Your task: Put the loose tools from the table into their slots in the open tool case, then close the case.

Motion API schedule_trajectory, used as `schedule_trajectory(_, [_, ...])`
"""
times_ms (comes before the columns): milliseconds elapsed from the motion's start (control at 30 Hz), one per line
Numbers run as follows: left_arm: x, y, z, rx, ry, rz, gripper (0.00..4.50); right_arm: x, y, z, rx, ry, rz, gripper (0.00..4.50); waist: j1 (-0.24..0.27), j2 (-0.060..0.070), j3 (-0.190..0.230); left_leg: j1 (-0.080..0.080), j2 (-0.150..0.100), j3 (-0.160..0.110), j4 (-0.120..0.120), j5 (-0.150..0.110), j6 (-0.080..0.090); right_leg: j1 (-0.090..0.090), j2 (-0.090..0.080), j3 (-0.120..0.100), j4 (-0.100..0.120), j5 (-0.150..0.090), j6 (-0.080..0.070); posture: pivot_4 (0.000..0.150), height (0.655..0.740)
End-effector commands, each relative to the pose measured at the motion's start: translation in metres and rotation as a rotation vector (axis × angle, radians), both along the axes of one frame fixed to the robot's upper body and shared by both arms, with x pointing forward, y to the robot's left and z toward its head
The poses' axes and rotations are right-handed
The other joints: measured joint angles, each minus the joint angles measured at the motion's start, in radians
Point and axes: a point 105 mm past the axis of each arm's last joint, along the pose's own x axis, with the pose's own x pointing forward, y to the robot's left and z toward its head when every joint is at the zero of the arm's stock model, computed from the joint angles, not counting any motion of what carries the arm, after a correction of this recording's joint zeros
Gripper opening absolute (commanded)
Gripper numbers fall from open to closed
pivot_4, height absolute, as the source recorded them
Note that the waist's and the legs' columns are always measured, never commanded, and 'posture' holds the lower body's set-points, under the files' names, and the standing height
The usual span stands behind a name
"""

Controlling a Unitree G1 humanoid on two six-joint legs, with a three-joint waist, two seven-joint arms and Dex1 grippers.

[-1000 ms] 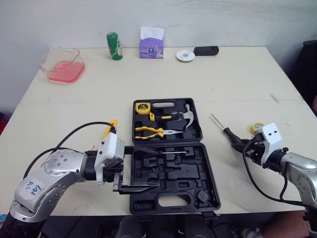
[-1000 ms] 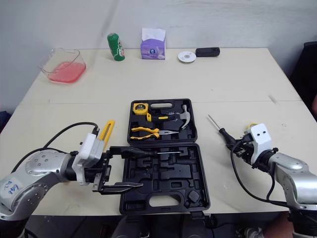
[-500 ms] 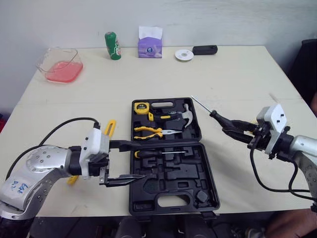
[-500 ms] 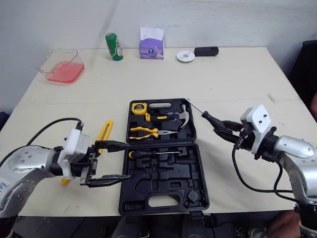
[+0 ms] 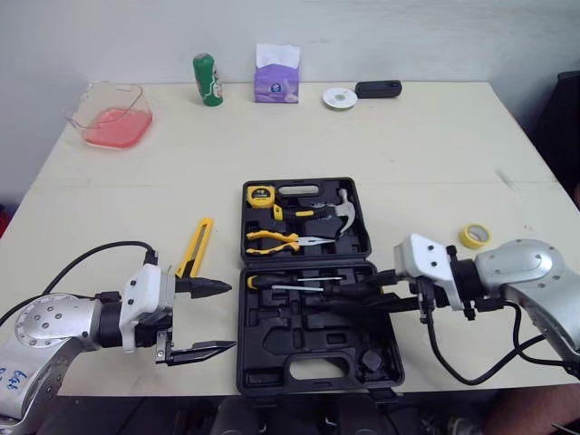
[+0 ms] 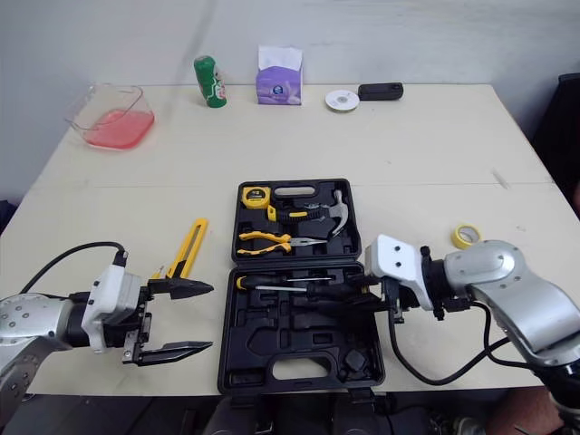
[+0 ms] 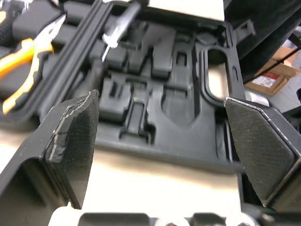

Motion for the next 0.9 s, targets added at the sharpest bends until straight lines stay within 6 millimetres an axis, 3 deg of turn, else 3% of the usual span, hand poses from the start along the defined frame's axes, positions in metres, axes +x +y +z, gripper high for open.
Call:
schedule_trajectory(33, [-0.004,-0.003,0.008,0.011,-0.045,-0.013,4.5,-0.002,-0.001,-0.004,-0.069,-0.044,0.038,0.91,0.002,0.0,0.0,-0.001,0.0,-0.001,0.001,0.0,0.0,0.0,0.0,0.0,0.0,0.0,0.0,0.15,0.74])
schedule_trajectory(233, [-0.006,-0.003,0.003,0.015,-0.034,-0.001,4.5,0.007,0.014,0.001,-0.067,-0.089,0.044,0.91,-0.006,0.0,0.0,-0.001,0.001,0.0,0.005,-0.002,0.001,0.0,-0.003,0.001,0.002,0.001,0.001,0.15,0.74])
schedule_trajectory(467, [-0.007,-0.004,0.001,0.012,-0.031,0.006,4.5,0.016,0.006,0.001,-0.142,-0.116,0.025,0.91,-0.002,0.0,0.0,-0.001,0.001,0.0,0.006,-0.002,0.0,0.0,-0.002,0.0,0.003,0.0,-0.001,0.15,0.74])
schedule_trajectory(900, [-0.005,-0.005,-0.001,0.001,-0.037,0.034,4.5,0.024,0.011,-0.006,-0.196,-0.137,0.035,0.91,-0.003,0.0,0.0,-0.001,0.002,0.0,0.007,-0.002,0.0,0.0,0.0,-0.001,0.005,0.0,-0.001,0.15,0.74])
